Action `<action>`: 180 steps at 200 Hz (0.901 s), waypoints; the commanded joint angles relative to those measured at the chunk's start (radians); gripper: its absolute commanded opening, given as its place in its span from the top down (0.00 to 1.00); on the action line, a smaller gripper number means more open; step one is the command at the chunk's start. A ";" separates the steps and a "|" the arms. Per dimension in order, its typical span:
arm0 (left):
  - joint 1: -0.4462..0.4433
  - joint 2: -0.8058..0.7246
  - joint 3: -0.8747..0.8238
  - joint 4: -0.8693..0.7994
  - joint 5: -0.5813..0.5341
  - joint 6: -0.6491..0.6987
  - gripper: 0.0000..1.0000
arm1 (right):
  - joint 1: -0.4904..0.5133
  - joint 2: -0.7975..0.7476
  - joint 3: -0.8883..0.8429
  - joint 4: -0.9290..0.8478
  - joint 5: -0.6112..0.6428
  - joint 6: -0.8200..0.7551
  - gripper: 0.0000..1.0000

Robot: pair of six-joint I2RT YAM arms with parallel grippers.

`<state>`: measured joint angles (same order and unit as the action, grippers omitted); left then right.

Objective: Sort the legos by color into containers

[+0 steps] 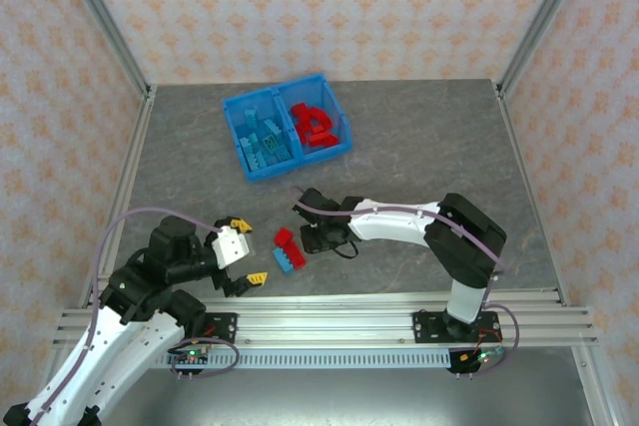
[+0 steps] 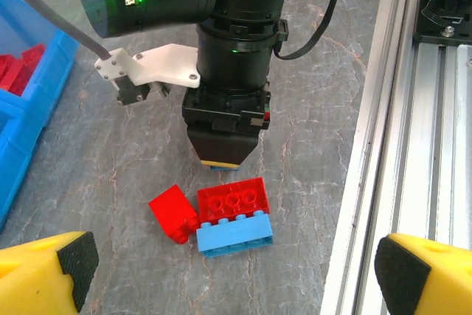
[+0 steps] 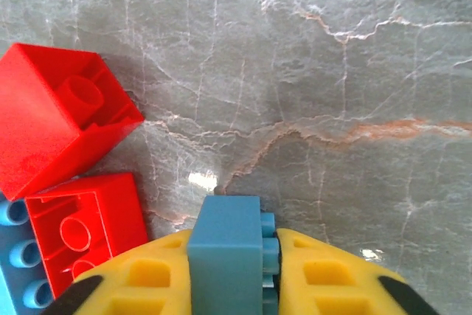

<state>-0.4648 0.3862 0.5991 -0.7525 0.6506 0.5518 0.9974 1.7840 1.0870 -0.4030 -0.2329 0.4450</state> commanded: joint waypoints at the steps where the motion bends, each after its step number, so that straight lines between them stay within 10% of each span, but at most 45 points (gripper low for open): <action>1: -0.002 -0.015 -0.013 0.042 -0.001 0.018 0.01 | 0.005 -0.067 0.024 -0.015 0.056 -0.003 0.79; 75: -0.001 -0.160 -0.030 0.074 -0.259 -0.051 0.01 | -0.011 -0.116 0.307 0.051 0.196 -0.191 0.79; 180: 0.116 -0.111 0.016 0.175 -0.745 -0.409 0.01 | -0.173 0.696 1.250 0.008 0.303 -0.366 0.79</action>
<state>-0.3767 0.2779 0.5854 -0.6151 0.0109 0.2142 0.8459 2.3486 2.1067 -0.3164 0.0212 0.1516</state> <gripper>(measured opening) 0.993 0.215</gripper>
